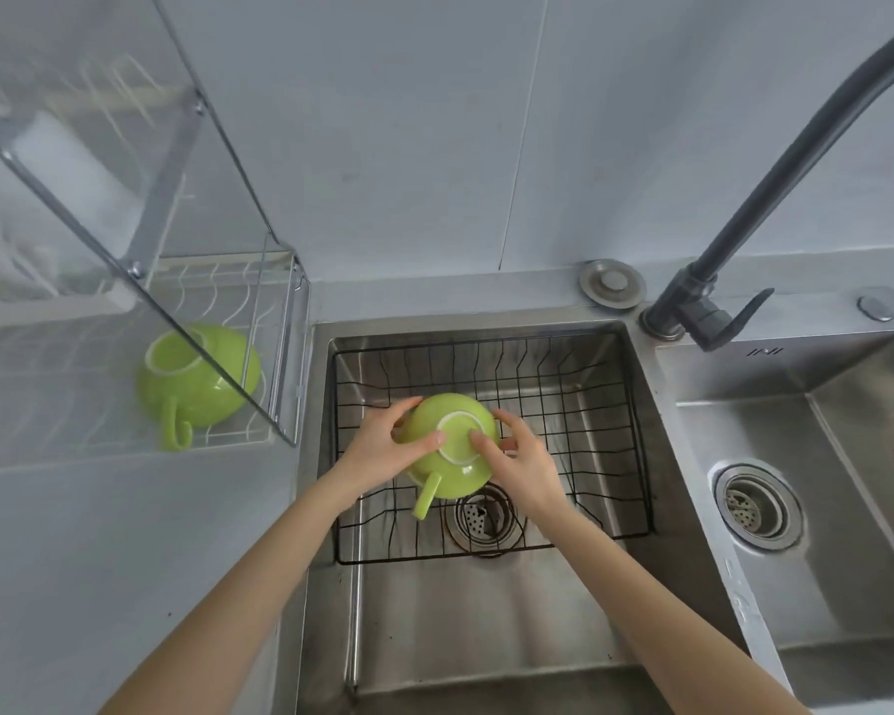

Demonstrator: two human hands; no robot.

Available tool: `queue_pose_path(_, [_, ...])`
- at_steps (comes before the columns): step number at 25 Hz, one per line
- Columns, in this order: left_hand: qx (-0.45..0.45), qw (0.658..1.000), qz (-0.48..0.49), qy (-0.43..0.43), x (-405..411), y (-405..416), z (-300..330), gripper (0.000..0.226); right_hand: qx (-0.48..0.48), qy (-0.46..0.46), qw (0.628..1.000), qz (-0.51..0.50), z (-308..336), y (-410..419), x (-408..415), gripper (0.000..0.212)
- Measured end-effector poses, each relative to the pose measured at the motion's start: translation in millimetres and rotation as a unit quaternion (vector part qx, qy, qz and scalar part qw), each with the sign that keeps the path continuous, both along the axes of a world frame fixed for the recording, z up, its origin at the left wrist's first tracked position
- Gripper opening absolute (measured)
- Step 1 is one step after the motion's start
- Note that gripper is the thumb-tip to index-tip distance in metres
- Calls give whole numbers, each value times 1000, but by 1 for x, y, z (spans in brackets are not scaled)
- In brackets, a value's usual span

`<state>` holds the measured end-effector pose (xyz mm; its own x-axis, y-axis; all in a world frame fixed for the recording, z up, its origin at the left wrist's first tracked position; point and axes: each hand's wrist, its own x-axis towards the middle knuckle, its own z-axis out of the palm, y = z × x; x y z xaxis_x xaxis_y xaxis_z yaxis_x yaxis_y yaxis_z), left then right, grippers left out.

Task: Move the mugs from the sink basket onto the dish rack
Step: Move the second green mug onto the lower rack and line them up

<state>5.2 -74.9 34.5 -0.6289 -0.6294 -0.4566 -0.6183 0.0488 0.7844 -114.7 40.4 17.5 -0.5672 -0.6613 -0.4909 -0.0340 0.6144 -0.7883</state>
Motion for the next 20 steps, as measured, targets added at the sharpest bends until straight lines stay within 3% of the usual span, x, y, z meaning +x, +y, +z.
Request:
queue_pose_path(4, [48, 996, -71, 6, 28, 20, 21, 90, -19, 33, 999, -3, 29, 15, 13, 63])
queue_pose_path(7, [-8, 994, -113, -4, 41, 36, 32, 93, -24, 68, 997, 20, 50, 25, 26, 55])
queue_pose_path(14, [-78, 992, -78, 58, 76, 54, 49, 96, -11, 126, 987, 94, 89, 42, 70, 86])
queue_pose_path(20, [-92, 991, -37, 88, 132, 52, 60, 96, -17, 137, 984, 111, 103, 34, 125, 90])
